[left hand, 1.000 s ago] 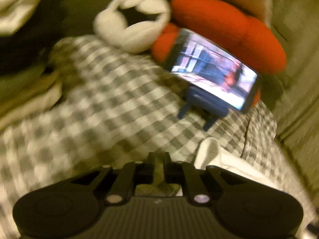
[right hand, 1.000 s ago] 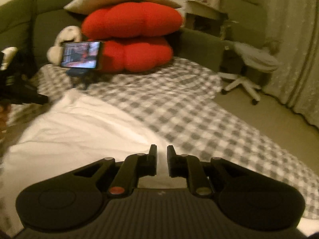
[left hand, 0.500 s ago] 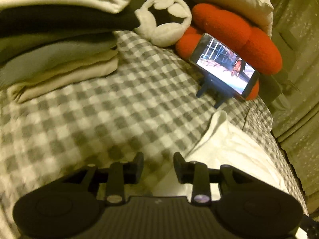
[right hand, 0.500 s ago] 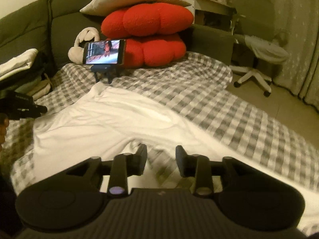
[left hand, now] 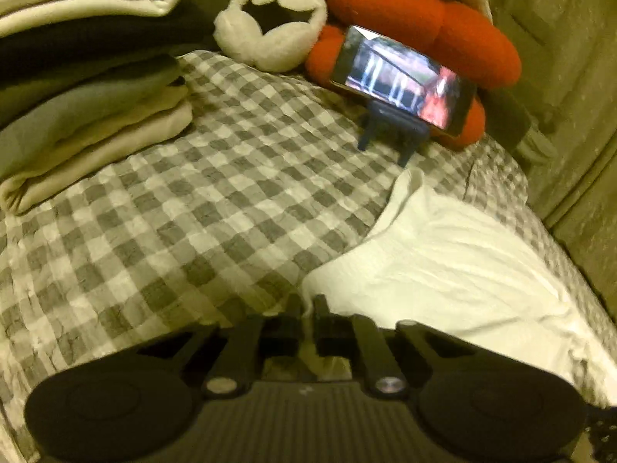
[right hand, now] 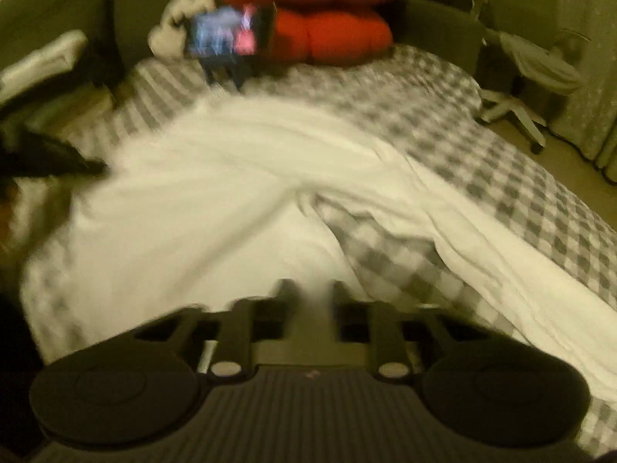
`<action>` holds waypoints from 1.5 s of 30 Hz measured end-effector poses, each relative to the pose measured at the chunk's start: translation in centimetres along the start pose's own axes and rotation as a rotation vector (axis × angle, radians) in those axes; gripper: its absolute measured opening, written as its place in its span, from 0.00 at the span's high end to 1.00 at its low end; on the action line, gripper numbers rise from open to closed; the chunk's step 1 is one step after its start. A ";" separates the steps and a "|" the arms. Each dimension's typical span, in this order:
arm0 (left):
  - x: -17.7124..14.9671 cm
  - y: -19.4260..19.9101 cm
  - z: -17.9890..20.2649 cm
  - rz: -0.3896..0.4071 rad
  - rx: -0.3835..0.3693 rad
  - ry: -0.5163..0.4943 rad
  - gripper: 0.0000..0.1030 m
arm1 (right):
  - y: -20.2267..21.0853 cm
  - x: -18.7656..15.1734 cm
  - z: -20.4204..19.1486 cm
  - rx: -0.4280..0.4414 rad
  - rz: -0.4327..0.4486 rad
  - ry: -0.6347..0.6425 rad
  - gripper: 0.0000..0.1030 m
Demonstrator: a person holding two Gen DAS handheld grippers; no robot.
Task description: Fold clothes
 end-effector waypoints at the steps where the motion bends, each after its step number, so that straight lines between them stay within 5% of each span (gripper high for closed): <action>1: 0.1 0.2 -0.3 0.009 0.000 0.012 0.96 | 0.3 0.0 0.0 0.001 0.006 0.000 1.00; 18: 0.8 1.1 -2.7 0.042 0.000 0.079 0.91 | 1.4 0.0 1.1 -0.036 0.037 -0.020 0.98; 23: 1.1 1.8 -2.4 0.076 -0.008 0.062 0.63 | 0.6 0.2 0.8 -0.022 0.031 -0.026 0.86; 31: 1.2 1.7 -1.7 0.089 -0.006 0.015 0.66 | -0.4 0.5 0.4 -0.025 0.005 -0.025 0.86; 32: 1.2 1.8 -1.3 0.092 0.005 -0.014 0.75 | -0.3 0.6 0.5 -0.032 0.003 -0.034 0.98; 34: 1.3 1.6 -0.9 0.085 0.006 -0.049 0.78 | 0.0 0.9 1.0 -0.050 0.016 -0.046 1.00; 36: 1.6 1.4 -0.6 0.079 -0.017 -0.051 0.78 | 0.6 1.1 1.6 -0.065 0.046 -0.065 1.00; 38: 2.2 1.3 0.0 0.084 -0.021 -0.072 0.67 | 1.1 1.5 2.4 -0.058 0.068 -0.107 1.00; 41: 2.8 0.6 1.3 0.071 -0.018 -0.124 0.62 | 1.1 1.6 3.2 -0.027 0.074 -0.154 0.92; 45: 3.8 -1.6 2.8 0.006 -0.039 -0.139 0.57 | 0.7 1.5 3.0 0.032 0.069 -0.174 0.57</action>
Point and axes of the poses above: each gripper's, at about its wrist camera, not at the fingertips, and y roughly against the way its jaws point, z to its right, x to its top, the point moved 4 cm from there along -y, roughly the way its jaws point, and after that the axes turned 10 degrees about -y, right-handed, at the moved point
